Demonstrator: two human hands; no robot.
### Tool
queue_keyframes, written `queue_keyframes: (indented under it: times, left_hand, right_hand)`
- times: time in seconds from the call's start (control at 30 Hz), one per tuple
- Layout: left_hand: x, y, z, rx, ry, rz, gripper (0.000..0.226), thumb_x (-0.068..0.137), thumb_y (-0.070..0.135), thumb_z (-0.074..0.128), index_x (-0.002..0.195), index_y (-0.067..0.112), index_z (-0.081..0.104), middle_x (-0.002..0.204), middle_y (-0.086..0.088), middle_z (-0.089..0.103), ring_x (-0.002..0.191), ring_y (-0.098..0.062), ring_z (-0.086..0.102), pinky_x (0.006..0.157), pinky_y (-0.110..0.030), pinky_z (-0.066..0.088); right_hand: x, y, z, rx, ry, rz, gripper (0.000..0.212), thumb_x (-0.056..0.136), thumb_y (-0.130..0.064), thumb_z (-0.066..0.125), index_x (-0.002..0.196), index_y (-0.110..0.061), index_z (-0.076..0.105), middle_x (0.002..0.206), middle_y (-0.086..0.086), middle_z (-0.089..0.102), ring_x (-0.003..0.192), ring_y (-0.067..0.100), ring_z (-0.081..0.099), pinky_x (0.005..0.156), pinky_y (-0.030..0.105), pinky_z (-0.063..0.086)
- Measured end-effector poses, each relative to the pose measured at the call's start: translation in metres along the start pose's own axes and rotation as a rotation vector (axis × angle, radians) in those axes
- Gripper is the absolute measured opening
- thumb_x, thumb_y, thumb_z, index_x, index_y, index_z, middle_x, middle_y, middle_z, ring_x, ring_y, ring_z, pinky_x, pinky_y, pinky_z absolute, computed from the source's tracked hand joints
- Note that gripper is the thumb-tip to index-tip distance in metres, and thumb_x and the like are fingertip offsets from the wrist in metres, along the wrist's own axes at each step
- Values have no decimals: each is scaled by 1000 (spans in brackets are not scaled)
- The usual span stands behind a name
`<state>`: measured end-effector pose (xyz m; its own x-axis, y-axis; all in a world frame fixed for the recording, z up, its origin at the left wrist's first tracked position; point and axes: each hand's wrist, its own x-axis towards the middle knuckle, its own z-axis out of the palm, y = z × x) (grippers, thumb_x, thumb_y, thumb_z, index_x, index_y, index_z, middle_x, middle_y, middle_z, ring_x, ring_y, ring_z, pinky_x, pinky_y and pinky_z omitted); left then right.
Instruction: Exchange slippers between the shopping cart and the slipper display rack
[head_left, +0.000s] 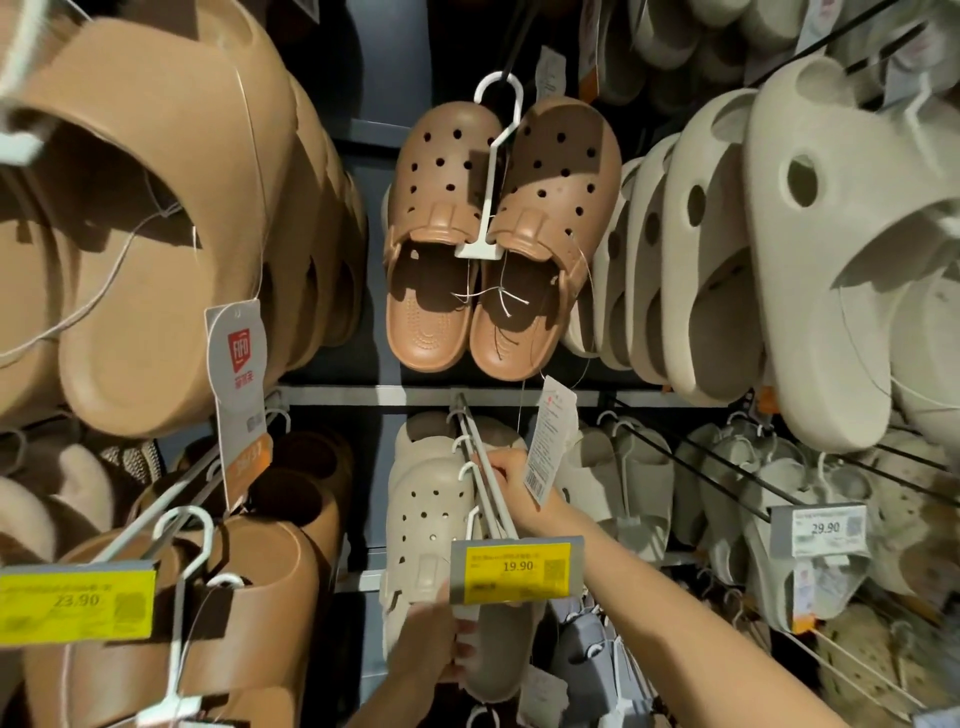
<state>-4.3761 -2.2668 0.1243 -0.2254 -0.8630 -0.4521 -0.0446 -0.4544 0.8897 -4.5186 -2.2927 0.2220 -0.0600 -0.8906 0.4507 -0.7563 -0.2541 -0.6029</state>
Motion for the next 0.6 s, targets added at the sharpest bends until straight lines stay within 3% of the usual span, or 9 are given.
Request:
queue_keyframes:
  times: [0.13, 0.2, 0.3, 0.33, 0.4, 0.43, 0.53, 0.6]
  left_hand:
    - [-6, 4, -6, 53, -10, 20, 33, 97, 33, 46, 77, 9, 59, 72, -10, 60, 54, -19, 50, 46, -20, 39]
    - [-7, 3, -12, 88, -20, 46, 29, 96, 30, 47, 85, 8, 64, 70, -10, 61, 55, -19, 50, 48, -20, 40]
    - [-7, 2, -24, 105, -41, 85, 43, 99, 30, 38, 87, -3, 64, 63, -12, 54, 43, -18, 43, 39, -16, 33]
    - [-9, 3, -27, 124, -43, 109, 48, 99, 32, 35, 83, -4, 62, 61, -12, 52, 40, -17, 41, 37, -16, 31]
    - [-19, 5, -32, 158, -32, 171, 48, 100, 33, 34, 76, -1, 59, 58, -10, 50, 37, -17, 41, 35, -16, 32]
    - [-25, 9, -34, 201, 17, 194, 48, 100, 32, 33, 77, -1, 60, 58, -9, 53, 35, -17, 43, 35, -17, 34]
    - [-35, 15, -44, 246, 103, 253, 49, 100, 34, 33, 87, -3, 63, 62, -8, 60, 43, -20, 48, 41, -21, 39]
    - [-48, 20, -50, 178, 133, 271, 46, 101, 34, 33, 87, 1, 62, 64, -8, 60, 47, -21, 49, 42, -21, 40]
  right_hand:
    - [-5, 4, -6, -217, -63, -84, 33, 90, -16, 40, 60, -29, 45, 58, -6, 50, 55, 10, 46, 58, 37, 43]
    - [-9, 0, -11, -312, -100, -2, 19, 85, -18, 40, 82, -30, 55, 75, -1, 60, 70, 17, 55, 67, 43, 51]
    - [-20, 0, -24, -364, -170, 97, 31, 85, -17, 46, 113, -22, 57, 110, 9, 64, 102, 28, 59, 88, 45, 51]
    - [-27, -1, -31, -332, -186, 143, 30, 85, -15, 48, 113, -21, 58, 111, 9, 63, 104, 28, 58, 92, 44, 49]
    - [-41, -4, -43, -190, -175, 235, 23, 85, -12, 50, 93, -32, 57, 93, 1, 61, 94, 23, 56, 90, 40, 50]
    - [-47, -3, -49, -175, -156, 250, 20, 84, -10, 51, 85, -29, 56, 88, 1, 61, 91, 22, 57, 87, 38, 50]
    - [-61, -2, -62, -286, -148, 202, 20, 85, -8, 48, 97, -7, 64, 105, 16, 66, 99, 30, 61, 85, 40, 52]
    - [-70, -8, -73, -283, -136, 184, 27, 85, -10, 47, 107, -9, 62, 112, 15, 65, 103, 31, 61, 87, 40, 52]
